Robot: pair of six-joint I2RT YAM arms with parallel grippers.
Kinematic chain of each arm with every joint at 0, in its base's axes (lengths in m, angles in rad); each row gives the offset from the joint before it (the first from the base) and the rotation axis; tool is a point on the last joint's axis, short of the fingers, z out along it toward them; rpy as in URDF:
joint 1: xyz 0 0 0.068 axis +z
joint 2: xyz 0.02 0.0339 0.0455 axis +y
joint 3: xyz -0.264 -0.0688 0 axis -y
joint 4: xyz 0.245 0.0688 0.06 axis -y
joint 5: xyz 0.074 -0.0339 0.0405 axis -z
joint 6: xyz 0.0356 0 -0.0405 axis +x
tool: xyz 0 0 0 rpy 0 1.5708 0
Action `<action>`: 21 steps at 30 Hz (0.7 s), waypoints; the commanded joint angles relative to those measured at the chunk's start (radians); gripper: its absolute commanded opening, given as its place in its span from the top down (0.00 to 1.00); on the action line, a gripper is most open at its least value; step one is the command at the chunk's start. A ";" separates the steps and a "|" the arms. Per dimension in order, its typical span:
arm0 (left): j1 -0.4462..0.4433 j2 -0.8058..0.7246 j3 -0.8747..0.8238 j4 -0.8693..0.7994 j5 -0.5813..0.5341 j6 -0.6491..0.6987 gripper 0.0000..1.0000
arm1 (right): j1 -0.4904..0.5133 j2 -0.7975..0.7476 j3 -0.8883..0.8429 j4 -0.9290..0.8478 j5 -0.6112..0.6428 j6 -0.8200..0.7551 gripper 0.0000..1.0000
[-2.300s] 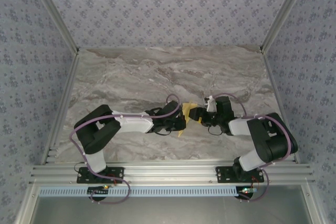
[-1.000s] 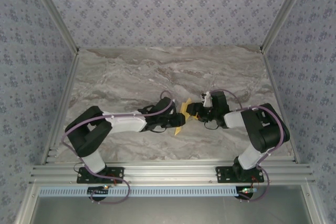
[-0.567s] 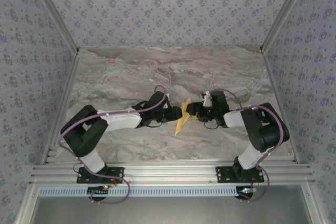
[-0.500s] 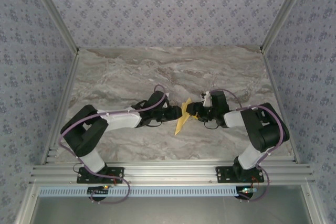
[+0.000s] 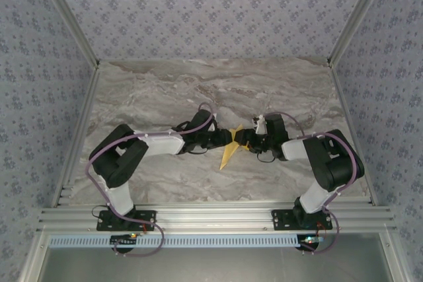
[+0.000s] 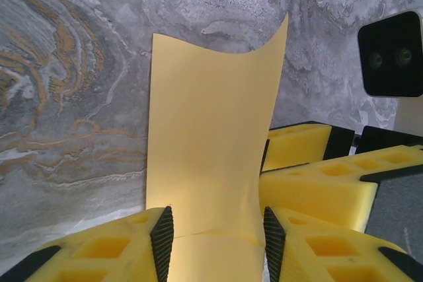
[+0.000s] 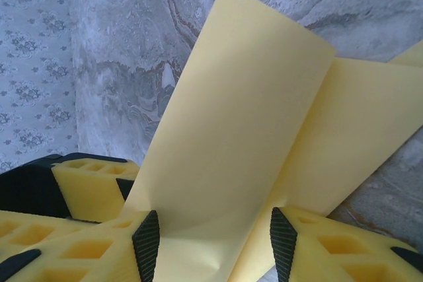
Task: Fold a paper plane with a square sheet of paper (fold left side to right side)
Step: Fold the wing for the fifth time at the center of the table.
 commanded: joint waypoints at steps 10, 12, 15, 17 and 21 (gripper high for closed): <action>0.019 0.044 0.064 0.006 0.035 0.053 0.94 | -0.018 0.016 -0.022 -0.152 0.060 -0.058 0.45; 0.024 0.047 0.068 0.005 0.041 0.063 0.96 | -0.041 -0.021 -0.023 -0.154 0.036 -0.064 0.44; 0.031 0.053 0.074 0.007 0.060 0.077 0.98 | -0.083 -0.081 -0.022 -0.180 0.010 -0.073 0.43; 0.034 0.065 0.081 0.013 0.083 0.083 0.98 | -0.110 -0.114 -0.012 -0.207 -0.003 -0.082 0.42; 0.035 0.080 0.096 0.016 0.107 0.096 0.98 | -0.136 -0.129 0.023 -0.247 -0.014 -0.087 0.37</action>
